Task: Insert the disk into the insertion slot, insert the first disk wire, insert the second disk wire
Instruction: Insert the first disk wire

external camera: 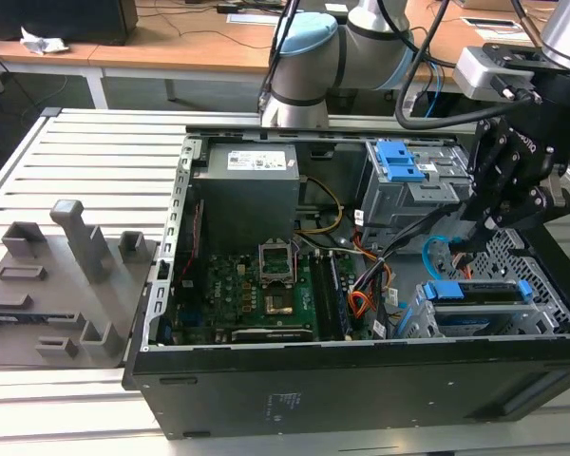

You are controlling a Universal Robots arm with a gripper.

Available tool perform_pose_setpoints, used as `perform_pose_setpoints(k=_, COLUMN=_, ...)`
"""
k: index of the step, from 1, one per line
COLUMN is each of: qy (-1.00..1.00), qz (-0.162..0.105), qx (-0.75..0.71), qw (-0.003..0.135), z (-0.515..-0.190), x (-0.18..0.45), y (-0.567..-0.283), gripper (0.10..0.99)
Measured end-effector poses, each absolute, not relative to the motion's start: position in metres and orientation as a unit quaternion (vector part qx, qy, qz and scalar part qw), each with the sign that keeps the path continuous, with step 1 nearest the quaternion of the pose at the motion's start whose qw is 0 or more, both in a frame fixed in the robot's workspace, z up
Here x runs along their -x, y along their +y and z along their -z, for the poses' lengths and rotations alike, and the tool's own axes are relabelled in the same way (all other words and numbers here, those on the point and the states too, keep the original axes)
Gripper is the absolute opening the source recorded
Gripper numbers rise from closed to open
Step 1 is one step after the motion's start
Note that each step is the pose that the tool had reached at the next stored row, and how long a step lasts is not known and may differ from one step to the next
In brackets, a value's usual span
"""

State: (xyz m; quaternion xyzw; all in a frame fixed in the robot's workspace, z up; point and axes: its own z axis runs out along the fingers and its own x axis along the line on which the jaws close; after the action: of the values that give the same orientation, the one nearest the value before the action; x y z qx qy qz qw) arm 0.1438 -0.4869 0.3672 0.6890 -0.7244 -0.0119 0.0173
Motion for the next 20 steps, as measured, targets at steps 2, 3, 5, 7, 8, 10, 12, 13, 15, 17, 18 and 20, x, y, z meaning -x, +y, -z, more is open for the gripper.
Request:
perform_pose_setpoints(k=2, qy=-0.724, qz=0.012, qx=-0.689, qw=0.017, z=-0.3671, x=-0.1438, y=-0.4870, gripper=0.361)
perform_pose_setpoints(k=3, qy=-0.724, qz=0.012, qx=-0.689, qw=0.017, z=-0.3671, x=-0.1439, y=-0.4869, gripper=0.361)
perform_pose_setpoints(k=5, qy=-0.724, qz=0.012, qx=-0.689, qw=0.017, z=-0.3671, x=-0.1439, y=-0.4869, gripper=0.373)
perform_pose_setpoints(k=7, qy=-0.724, qz=0.012, qx=-0.689, qw=0.017, z=-0.3671, x=-0.1439, y=-0.4869, gripper=0.490)
perform_pose_setpoints(k=8, qy=-0.724, qz=0.012, qx=-0.689, qw=0.017, z=-0.3671, x=-0.1439, y=-0.4869, gripper=0.553)
perform_pose_setpoints(k=10, qy=-0.724, qz=0.012, qx=-0.689, qw=0.017, z=-0.3671, x=-0.1439, y=-0.4869, gripper=0.616)
perform_pose_setpoints(k=12, qy=-0.724, qz=0.012, qx=-0.689, qw=0.017, z=-0.3671, x=-0.1439, y=-0.4869, gripper=0.616)
perform_pose_setpoints(k=13, qy=-0.725, qz=0.012, qx=-0.688, qw=0.018, z=-0.3668, x=-0.1439, y=-0.4868, gripper=0.616)
perform_pose_setpoints(k=15, qy=-0.733, qz=0.010, qx=-0.680, qw=0.019, z=-0.3648, x=-0.1438, y=-0.4869, gripper=0.616)
perform_pose_setpoints(k=17, qy=-0.738, qz=0.009, qx=-0.674, qw=0.020, z=-0.3638, x=-0.1439, y=-0.4869, gripper=0.616)
perform_pose_setpoints(k=18, qy=-0.744, qz=0.009, qx=-0.668, qw=0.021, z=-0.3629, x=-0.1439, y=-0.4869, gripper=0.616)
perform_pose_setpoints(k=20, qy=-0.754, qz=0.006, qx=-0.656, qw=0.023, z=-0.3611, x=-0.1439, y=-0.4869, gripper=0.616)
